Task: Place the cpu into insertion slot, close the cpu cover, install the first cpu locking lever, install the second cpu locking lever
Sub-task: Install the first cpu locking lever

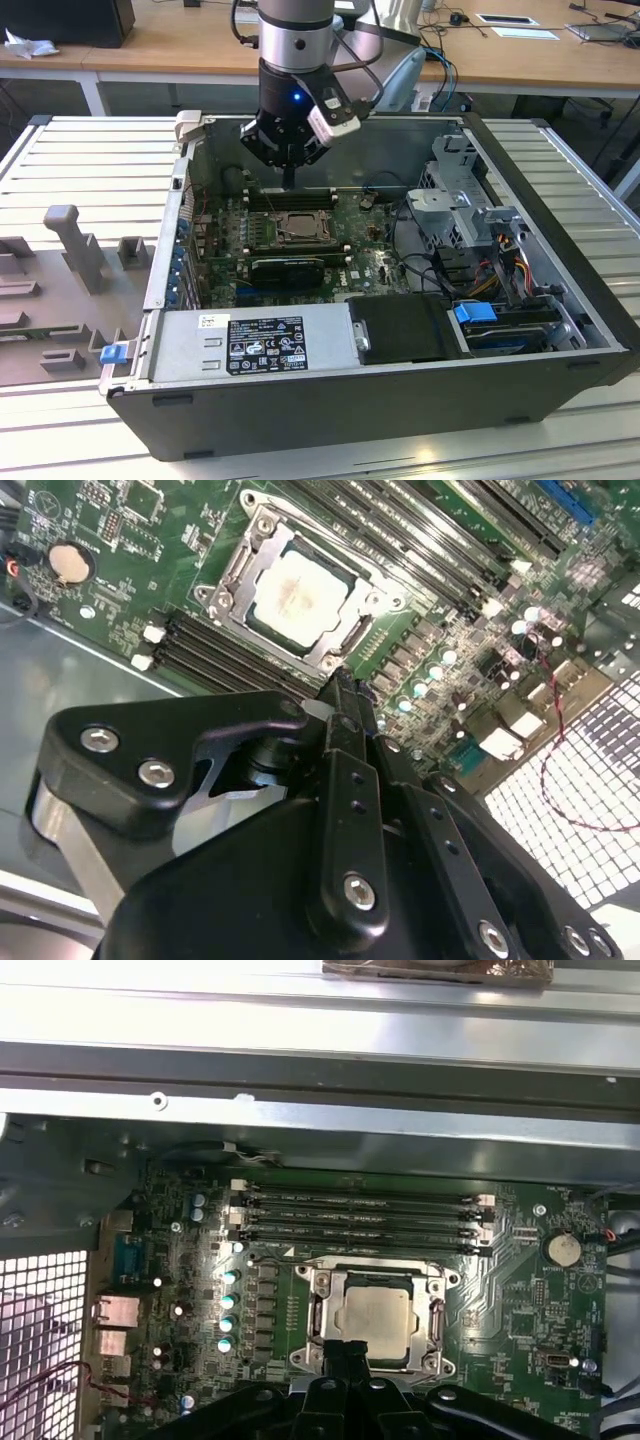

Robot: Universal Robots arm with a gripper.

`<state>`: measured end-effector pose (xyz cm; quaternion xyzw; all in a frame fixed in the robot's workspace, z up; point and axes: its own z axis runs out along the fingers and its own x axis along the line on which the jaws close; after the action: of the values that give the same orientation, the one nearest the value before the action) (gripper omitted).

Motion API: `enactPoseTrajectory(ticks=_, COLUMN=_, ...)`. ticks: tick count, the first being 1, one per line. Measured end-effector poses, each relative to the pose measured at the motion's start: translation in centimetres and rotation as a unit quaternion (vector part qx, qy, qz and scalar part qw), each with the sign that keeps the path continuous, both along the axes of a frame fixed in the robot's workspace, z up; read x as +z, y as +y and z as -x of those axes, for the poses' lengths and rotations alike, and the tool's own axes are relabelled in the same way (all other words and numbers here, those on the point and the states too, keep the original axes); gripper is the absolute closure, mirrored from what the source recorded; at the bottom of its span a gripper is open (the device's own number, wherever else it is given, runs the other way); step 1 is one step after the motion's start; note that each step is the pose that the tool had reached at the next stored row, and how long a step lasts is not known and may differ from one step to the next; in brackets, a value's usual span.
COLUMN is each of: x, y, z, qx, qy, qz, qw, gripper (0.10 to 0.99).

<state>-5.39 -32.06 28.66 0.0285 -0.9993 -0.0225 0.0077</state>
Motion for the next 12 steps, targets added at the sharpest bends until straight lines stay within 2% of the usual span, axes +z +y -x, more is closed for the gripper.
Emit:
enactPoseTrajectory(ticks=5, x=-0.01, y=0.0, z=0.41, qx=0.001, qy=0.0, qz=0.0, qw=1.0, gripper=0.98)
enactPoseTrajectory(ticks=8, x=-0.15, y=0.0, z=1.51, qx=0.001, qy=-0.0002, qz=-0.0008, qw=1.0, gripper=0.98)
enactPoseTrajectory(ticks=12, x=-1.04, y=0.0, z=2.56, qx=0.002, qy=-0.0005, qz=-0.001, qw=1.0, gripper=0.98)
